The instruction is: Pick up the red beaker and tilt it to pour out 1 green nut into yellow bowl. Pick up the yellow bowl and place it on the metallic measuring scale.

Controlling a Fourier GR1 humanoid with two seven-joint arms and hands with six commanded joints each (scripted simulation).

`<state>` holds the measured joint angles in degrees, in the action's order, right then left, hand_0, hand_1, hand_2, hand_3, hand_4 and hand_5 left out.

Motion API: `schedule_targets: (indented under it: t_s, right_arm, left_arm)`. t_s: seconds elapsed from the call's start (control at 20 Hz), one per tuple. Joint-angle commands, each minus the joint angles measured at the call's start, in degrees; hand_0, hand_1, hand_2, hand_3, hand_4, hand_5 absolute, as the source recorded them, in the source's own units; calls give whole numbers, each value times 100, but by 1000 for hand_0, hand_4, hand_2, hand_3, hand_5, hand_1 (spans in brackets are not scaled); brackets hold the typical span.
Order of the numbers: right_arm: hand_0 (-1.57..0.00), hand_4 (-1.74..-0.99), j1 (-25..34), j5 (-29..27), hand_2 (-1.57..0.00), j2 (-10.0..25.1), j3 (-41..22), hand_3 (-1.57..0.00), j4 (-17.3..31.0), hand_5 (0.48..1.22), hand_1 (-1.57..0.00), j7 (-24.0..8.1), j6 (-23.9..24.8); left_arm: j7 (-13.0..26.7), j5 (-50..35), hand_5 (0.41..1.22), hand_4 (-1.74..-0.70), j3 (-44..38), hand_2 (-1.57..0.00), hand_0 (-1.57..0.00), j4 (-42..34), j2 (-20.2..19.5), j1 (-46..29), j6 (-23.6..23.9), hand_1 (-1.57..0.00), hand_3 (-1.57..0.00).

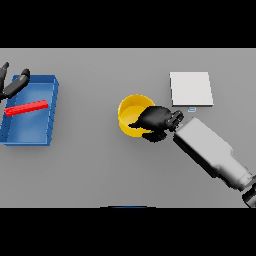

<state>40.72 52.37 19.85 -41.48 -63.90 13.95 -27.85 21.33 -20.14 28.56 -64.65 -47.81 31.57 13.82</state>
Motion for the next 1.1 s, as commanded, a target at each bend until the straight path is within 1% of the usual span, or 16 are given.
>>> schedule_targets:
  t_s: [0.0, 0.1, 0.2, 0.3, 0.35, 0.4, 0.5, 0.55, 0.65, 0.7, 0.75, 0.8, 0.85, 0.9, 1.0, 1.05]
  right_arm:
    - [-1045, -1552, 52, -4, -870, -1, 6, -574, 27, 1079, -1009, 40, -55]
    - [-1235, -1614, -37, -33, -1122, 53, 28, -834, -81, 1130, -1211, 35, 27]
    - [-1356, -1660, 36, 10, -1192, 40, -17, -1041, 13, 1163, -1341, 128, 105]
    - [-1433, -1689, 0, 32, -1240, 27, -22, -1183, -102, 1184, -1424, -41, 127]
    - [-1461, -1699, -19, 23, -1264, 39, -18, -1218, -44, 1191, -1453, 46, 255]
    - [-1483, -1708, -16, -10, -1293, 44, 15, -1233, 3, 1197, -1477, 128, 326]
    - [-1515, -1720, -14, -94, -1314, 46, 86, -1285, -90, 1206, -1511, -8, 188]
    - [-1526, -1724, 31, -129, -1319, 66, 136, -1311, -63, 1209, -1523, -21, 139]
    - [-1542, -1730, 3, -211, -1331, 168, 211, -1340, -212, 1213, -1540, -42, 46]
    - [-1548, -1732, 9, -288, -1337, 234, 297, -1331, -393, 1215, -1546, -65, -67]
    - [-1553, -1734, -5, -352, -1344, 280, 399, -1317, -554, 1216, -1551, -169, -165]
    - [-1556, -1735, -22, -382, -1389, 283, 445, -1284, -631, 1217, -1555, -261, -233]
    - [-1559, -1737, 24, -433, -1414, 375, 534, -1252, -760, 1218, -1558, -250, -330]
    - [-1562, -1737, 2, -458, -1429, 440, 606, -1228, -876, 1218, -1561, -328, -372]
    - [-1565, -1739, 42, -456, -1426, 583, 767, -1194, -981, 1219, -1565, -381, -318]
    - [-1566, -1739, 12, -441, -1455, 627, 833, -1180, -1041, 1220, -1566, -511, -286]
  left_arm:
    - [-31, 17, 693, -719, 21, 1, 1, -7, 10, -42, 13, 1, 1]
    - [-72, 5, 696, -724, 10, 1, 1, -33, 40, -90, 72, 1, 1]
    - [-67, -17, 698, -725, -22, 1, 1, 15, -27, -48, -21, 1, 1]
    - [4, 15, 695, -722, 24, 1, 1, -67, -32, 0, -12, 1, 1]
    - [44, 8, 697, -719, 28, 1, 1, -120, -76, -44, -11, 1, 1]
    - [66, 4, 696, -719, 35, 1, 1, -118, -47, -39, 4, 1, 1]
    - [47, 3, 693, -717, 42, 1, 1, -83, -39, -48, -25, 1, 1]
    - [79, -6, 694, -716, 43, 1, 1, -91, -18, -36, -14, 1, 1]
    - [67, -22, 696, -717, 6, 1, 1, -25, -34, -9, -42, 1, 1]
    - [48, 4, 696, -719, 22, 1, 1, 31, -4, -9, -35, 1, 1]
    - [90, -29, 694, -723, 4, 1, 1, -19, -38, -5, -58, 1, 1]
    - [62, -35, 693, -724, 18, 1, 1, -62, -18, -42, -35, 1, 1]
    - [104, -8, 693, -724, 38, 1, 1, -139, -56, -42, -15, 1, 1]
    - [50, -13, 692, -723, 6, 1, 1, -44, -80, -45, -52, 1, 1]
    - [75, 23, 686, -717, 68, 1, 1, -36, 25, -19, -20, 1, 1]
    - [40, 28, 686, -714, 66, 1, 1, -91, -47, -96, -25, 1, 1]
